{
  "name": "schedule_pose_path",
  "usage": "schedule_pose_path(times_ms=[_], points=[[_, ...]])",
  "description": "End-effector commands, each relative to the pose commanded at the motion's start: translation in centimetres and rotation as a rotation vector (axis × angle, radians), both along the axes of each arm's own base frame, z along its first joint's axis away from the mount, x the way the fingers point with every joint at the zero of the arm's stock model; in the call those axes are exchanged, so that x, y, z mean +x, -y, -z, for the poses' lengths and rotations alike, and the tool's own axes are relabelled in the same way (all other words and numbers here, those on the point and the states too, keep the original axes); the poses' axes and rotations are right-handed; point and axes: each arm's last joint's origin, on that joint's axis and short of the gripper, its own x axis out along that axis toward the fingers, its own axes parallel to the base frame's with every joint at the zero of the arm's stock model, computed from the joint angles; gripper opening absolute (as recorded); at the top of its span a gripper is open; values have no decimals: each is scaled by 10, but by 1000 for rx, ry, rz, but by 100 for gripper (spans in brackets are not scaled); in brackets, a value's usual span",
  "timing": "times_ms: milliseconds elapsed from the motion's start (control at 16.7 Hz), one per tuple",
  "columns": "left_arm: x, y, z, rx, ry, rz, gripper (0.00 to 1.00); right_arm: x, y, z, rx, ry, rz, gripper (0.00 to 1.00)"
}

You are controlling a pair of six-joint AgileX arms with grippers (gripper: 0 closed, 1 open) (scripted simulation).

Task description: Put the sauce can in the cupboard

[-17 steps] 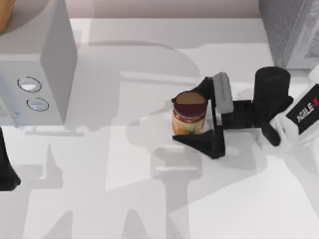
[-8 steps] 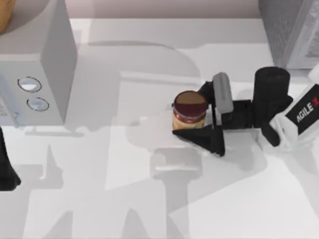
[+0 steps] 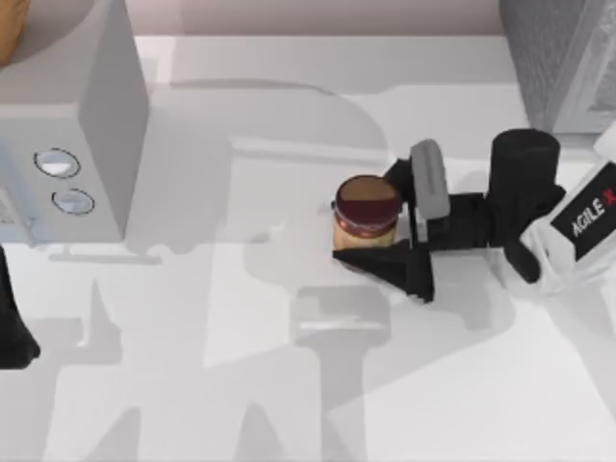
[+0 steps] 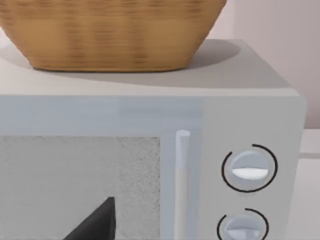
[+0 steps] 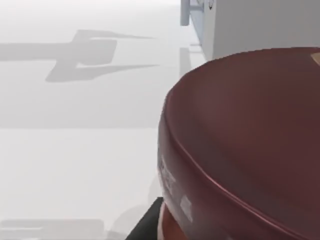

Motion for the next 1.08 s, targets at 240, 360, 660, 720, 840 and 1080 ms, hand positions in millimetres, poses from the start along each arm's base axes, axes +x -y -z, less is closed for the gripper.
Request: schedule_pose_path(times_ms=[240,360,660,720,840,1080], points=[[0,0,0,0,0,0,100,0,0,0,0,0,0,0],[0,0,0,0,0,0,100,0,0,0,0,0,0,0],[0,0,0,0,0,0,100,3,2,-12,-1,-6,9,0],[0,0,0,0,0,0,100,5,1,-23,-1,-6,10,0],[0,0,0,0,0,0,100,8,0,-51,-2,-10,10,0],[0,0,0,0,0,0,100,5,1,-120,-6,-16,11,0]])
